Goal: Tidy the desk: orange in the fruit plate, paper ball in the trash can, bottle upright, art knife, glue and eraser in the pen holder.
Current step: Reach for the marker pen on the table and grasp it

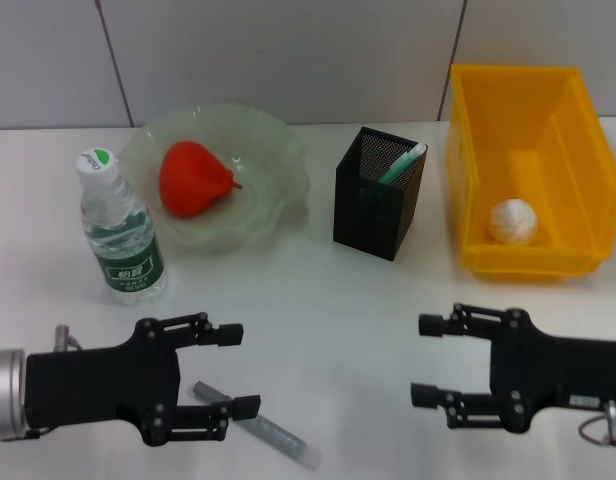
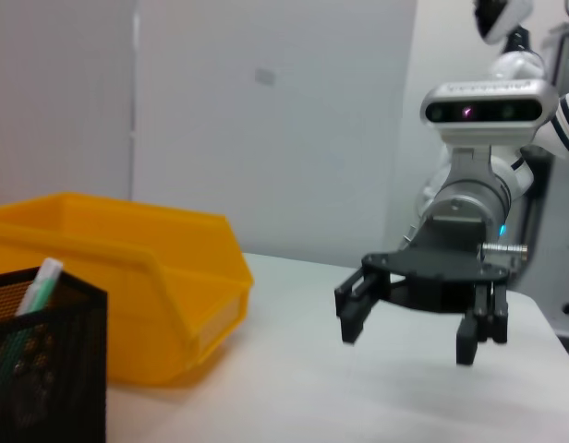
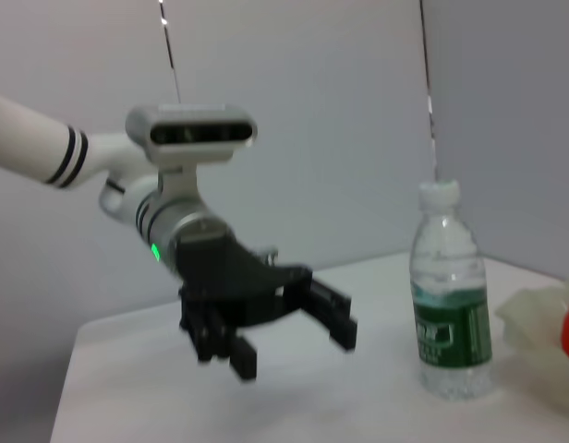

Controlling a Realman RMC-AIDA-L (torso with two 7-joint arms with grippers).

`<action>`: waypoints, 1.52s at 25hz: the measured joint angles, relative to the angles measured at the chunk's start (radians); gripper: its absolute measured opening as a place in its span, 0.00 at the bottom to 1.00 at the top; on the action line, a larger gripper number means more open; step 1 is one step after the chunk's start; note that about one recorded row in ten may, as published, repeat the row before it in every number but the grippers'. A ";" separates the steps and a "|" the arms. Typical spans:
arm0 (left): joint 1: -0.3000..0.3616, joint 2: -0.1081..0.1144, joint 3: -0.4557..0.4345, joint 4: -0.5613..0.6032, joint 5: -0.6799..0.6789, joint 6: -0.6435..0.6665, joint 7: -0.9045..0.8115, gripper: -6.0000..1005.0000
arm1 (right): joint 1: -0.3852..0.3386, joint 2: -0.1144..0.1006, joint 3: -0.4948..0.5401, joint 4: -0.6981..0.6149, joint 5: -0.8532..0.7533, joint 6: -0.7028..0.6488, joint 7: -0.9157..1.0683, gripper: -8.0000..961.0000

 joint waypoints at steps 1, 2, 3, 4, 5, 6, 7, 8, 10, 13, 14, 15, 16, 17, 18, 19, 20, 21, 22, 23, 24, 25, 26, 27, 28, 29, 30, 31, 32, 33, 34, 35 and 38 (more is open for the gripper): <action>-0.010 -0.001 0.002 0.019 0.008 0.006 -0.014 0.78 | -0.011 0.000 0.000 0.004 -0.004 0.002 -0.006 0.80; -0.023 -0.004 0.010 0.043 0.014 0.012 -0.026 0.78 | -0.027 -0.001 0.001 0.004 -0.009 0.005 -0.008 0.80; -0.023 -0.004 0.010 0.043 0.014 0.012 -0.026 0.78 | -0.036 -0.004 0.006 0.004 -0.009 0.006 -0.008 0.80; -0.046 -0.008 0.029 0.076 0.015 0.021 -0.037 0.78 | -0.036 -0.004 0.006 0.004 -0.009 0.006 -0.008 0.80; -0.053 -0.008 0.037 0.085 0.016 0.023 -0.043 0.78 | -0.044 -0.007 0.016 0.004 -0.012 0.006 -0.008 0.80; -0.053 -0.008 0.037 0.085 0.016 0.023 -0.043 0.78 | -0.050 -0.010 0.028 0.005 -0.016 0.006 -0.008 0.80; -0.070 -0.009 0.058 0.109 0.017 0.024 -0.063 0.78 | -0.054 -0.013 0.037 0.005 -0.020 0.005 -0.008 0.80; -0.070 -0.009 0.058 0.109 0.017 0.024 -0.063 0.78 | -0.059 -0.017 0.045 0.007 -0.025 0.002 -0.007 0.80; -0.084 -0.009 0.086 0.146 0.018 0.024 -0.092 0.78 | -0.065 -0.025 0.052 0.011 -0.029 -0.001 -0.002 0.80; -0.115 -0.008 0.150 0.266 0.036 0.016 -0.173 0.78 | -0.069 -0.035 0.053 0.021 -0.034 0.004 -0.001 0.80; -0.120 -0.008 0.165 0.302 0.045 0.015 -0.195 0.78 | -0.069 -0.037 0.055 0.026 -0.036 0.007 -0.001 0.80; -0.133 -0.009 0.207 0.389 0.083 0.011 -0.254 0.78 | -0.068 -0.039 0.061 0.034 -0.036 0.010 -0.001 0.80; -0.138 -0.009 0.223 0.414 0.098 0.007 -0.273 0.78 | -0.068 -0.040 0.066 0.038 -0.037 0.011 -0.003 0.80; -0.142 -0.009 0.245 0.444 0.114 0.003 -0.293 0.78 | -0.067 -0.041 0.072 0.042 -0.037 0.012 -0.005 0.80; -0.147 -0.009 0.268 0.478 0.132 -0.002 -0.315 0.78 | -0.066 -0.042 0.075 0.044 -0.037 0.012 -0.005 0.80; -0.153 -0.010 0.288 0.505 0.147 -0.005 -0.331 0.78 | -0.065 -0.043 0.076 0.045 -0.037 0.012 0.000 0.80; -0.159 -0.011 0.308 0.533 0.164 -0.007 -0.345 0.78 | -0.064 -0.044 0.076 0.046 -0.037 0.012 0.006 0.80; -0.169 -0.011 0.331 0.562 0.180 -0.009 -0.358 0.78 | -0.062 -0.045 0.076 0.046 -0.037 0.012 0.014 0.80; -0.180 -0.012 0.357 0.586 0.197 -0.010 -0.372 0.78 | -0.060 -0.047 0.076 0.047 -0.037 0.010 0.022 0.80; -0.185 -0.012 0.371 0.597 0.205 -0.011 -0.376 0.78 | -0.059 -0.047 0.076 0.047 -0.038 0.008 0.028 0.80; -0.193 -0.013 0.389 0.612 0.219 -0.012 -0.382 0.78 | -0.059 -0.048 0.076 0.047 -0.038 0.006 0.034 0.80; -0.202 -0.014 0.414 0.629 0.241 -0.015 -0.389 0.78 | -0.059 -0.048 0.076 0.048 -0.038 0.005 0.040 0.80; -0.210 -0.015 0.438 0.643 0.260 -0.019 -0.396 0.78 | -0.057 -0.048 0.076 0.048 -0.038 0.005 0.053 0.80; -0.215 -0.015 0.457 0.651 0.277 -0.024 -0.402 0.78 | -0.054 -0.048 0.076 0.048 -0.038 0.004 0.066 0.80; -0.223 -0.015 0.485 0.660 0.299 -0.031 -0.410 0.78 | -0.053 -0.049 0.077 0.048 -0.038 0.004 0.076 0.80; -0.229 -0.016 0.512 0.667 0.320 -0.037 -0.418 0.78 | -0.051 -0.049 0.077 0.048 -0.038 0.004 0.089 0.80; -0.229 -0.016 0.512 0.667 0.320 -0.037 -0.418 0.78 | -0.050 -0.049 0.077 0.048 -0.038 0.004 0.101 0.80; -0.240 -0.017 0.565 0.672 0.357 -0.050 -0.430 0.78 | -0.050 -0.049 0.077 0.048 -0.038 0.004 0.111 0.80; -0.244 -0.018 0.591 0.672 0.371 -0.059 -0.437 0.78 | -0.050 -0.049 0.077 0.048 -0.038 0.004 0.120 0.80; -0.246 -0.018 0.606 0.672 0.379 -0.065 -0.441 0.78 | -0.049 -0.049 0.077 0.048 -0.038 0.004 0.129 0.80; -0.249 -0.018 0.633 0.672 0.391 -0.076 -0.452 0.77 | -0.049 -0.049 0.077 0.048 -0.038 0.004 0.140 0.80; -0.253 -0.017 0.656 0.671 0.404 -0.086 -0.465 0.77 | -0.049 -0.049 0.077 0.049 -0.038 0.004 0.150 0.80; -0.262 -0.015 0.703 0.670 0.433 -0.102 -0.492 0.77 | -0.049 -0.048 0.077 0.049 -0.034 0.006 0.167 0.80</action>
